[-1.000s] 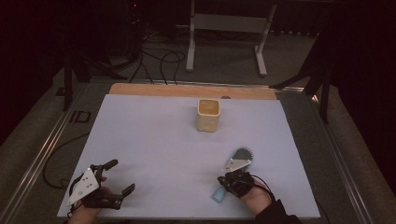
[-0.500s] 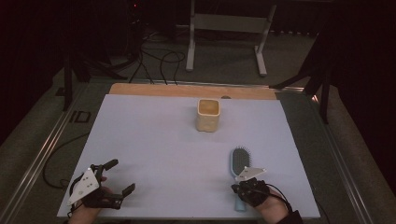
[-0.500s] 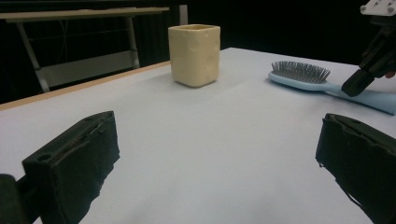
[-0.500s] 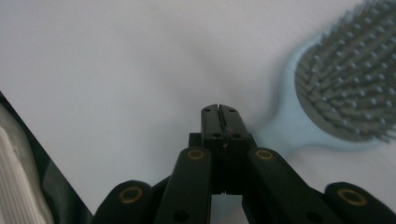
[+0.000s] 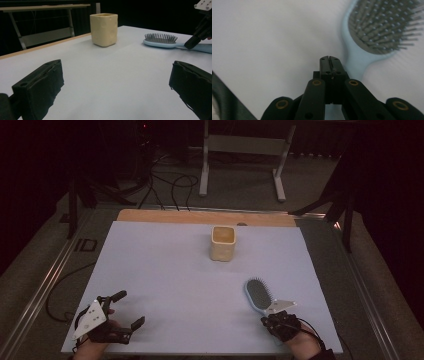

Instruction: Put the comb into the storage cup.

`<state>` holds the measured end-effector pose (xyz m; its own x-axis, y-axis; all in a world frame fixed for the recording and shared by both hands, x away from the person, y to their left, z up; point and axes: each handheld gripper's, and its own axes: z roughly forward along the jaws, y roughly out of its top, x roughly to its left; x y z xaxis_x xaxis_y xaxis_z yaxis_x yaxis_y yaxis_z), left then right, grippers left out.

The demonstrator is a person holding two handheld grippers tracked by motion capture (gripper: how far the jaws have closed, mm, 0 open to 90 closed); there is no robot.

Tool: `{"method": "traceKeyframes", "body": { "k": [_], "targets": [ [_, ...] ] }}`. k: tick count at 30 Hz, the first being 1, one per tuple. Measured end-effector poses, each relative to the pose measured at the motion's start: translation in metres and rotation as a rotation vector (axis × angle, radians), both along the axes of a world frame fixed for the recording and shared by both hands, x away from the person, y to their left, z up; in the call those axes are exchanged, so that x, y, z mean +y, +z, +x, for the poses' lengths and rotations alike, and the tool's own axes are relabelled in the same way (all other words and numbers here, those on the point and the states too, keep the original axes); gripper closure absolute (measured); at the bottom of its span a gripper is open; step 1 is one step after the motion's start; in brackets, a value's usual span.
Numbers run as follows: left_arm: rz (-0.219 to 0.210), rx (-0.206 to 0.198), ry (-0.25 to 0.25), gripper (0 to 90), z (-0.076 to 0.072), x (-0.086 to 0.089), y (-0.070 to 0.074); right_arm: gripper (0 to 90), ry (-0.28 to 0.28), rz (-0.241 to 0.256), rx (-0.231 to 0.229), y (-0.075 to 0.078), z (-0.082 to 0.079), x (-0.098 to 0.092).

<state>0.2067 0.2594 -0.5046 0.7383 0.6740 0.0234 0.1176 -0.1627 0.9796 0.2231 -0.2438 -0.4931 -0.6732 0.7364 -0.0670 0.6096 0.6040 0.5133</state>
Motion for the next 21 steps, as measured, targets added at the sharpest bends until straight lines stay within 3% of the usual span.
{"method": "traceKeyframes", "body": {
  "k": [9,13,21],
  "targets": [
    [0.001,0.000,0.001,0.0,0.000,0.000,0.000,90.0,-0.053,0.001,0.015,-0.004,0.004,-0.019],
    [0.001,0.001,0.001,0.0,0.000,0.000,0.000,90.0,-0.046,0.015,0.022,-0.003,0.003,-0.018],
    [-0.002,0.000,0.002,0.0,0.000,0.000,0.000,90.0,-0.025,0.025,-0.026,0.011,0.004,-0.016]
  ]
}}
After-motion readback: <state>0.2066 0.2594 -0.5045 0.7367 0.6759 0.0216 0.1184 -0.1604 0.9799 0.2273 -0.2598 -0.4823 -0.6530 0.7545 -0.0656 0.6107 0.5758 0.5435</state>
